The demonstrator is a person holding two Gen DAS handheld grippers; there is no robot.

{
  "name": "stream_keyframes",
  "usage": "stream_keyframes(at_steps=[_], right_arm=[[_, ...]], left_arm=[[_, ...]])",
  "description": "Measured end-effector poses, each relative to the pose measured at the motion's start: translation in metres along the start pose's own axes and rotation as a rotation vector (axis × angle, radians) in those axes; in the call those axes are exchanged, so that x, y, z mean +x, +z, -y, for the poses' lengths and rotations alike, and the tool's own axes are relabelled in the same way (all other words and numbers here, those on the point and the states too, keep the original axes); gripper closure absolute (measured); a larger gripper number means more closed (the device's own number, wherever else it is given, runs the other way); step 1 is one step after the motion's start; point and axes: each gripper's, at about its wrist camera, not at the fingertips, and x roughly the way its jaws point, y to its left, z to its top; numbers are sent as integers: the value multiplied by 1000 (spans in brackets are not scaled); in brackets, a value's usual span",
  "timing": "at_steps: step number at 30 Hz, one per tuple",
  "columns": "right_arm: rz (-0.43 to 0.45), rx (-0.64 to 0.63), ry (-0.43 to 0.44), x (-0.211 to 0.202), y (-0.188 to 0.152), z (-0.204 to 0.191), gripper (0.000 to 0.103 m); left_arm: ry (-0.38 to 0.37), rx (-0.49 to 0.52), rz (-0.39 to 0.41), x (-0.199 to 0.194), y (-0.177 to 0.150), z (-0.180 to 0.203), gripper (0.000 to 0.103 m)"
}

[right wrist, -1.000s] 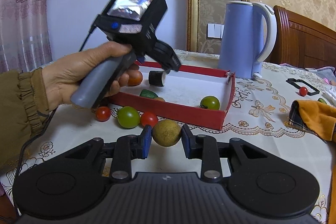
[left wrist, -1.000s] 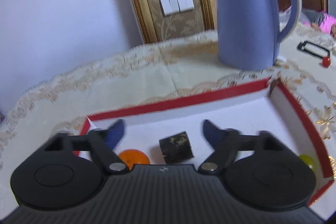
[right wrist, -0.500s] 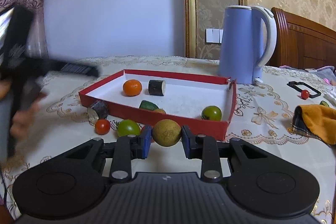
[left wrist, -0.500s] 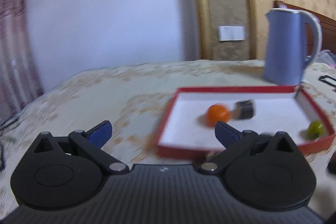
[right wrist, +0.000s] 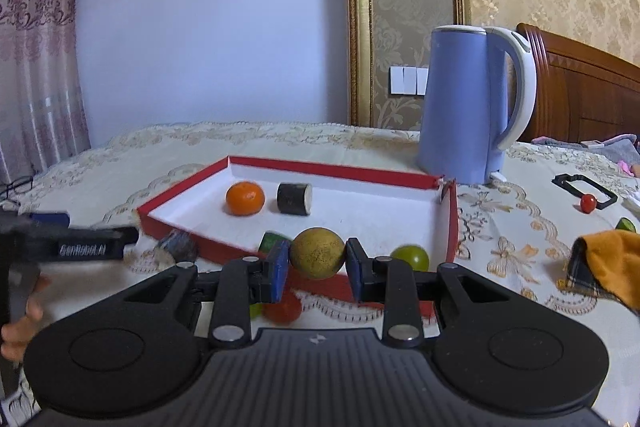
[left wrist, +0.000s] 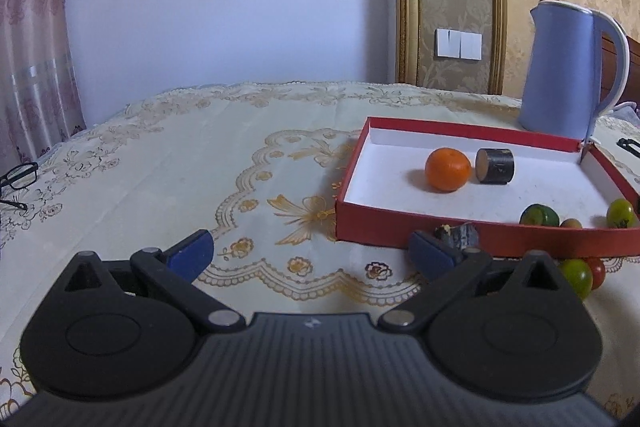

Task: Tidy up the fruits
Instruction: 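Lower the brown kiwi into the box and open the right gripper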

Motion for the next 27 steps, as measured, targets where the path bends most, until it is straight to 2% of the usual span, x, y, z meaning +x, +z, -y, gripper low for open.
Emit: stream_keyframes(at_steps=[10,27], right_arm=[[16,61,-3,43,27,12,73],[-63,47,-91,99,50,32,73]], left_arm=[[-32,-52,-41,7,-1,-9,0],[-32,-53,-46,7,-1,-9,0]])
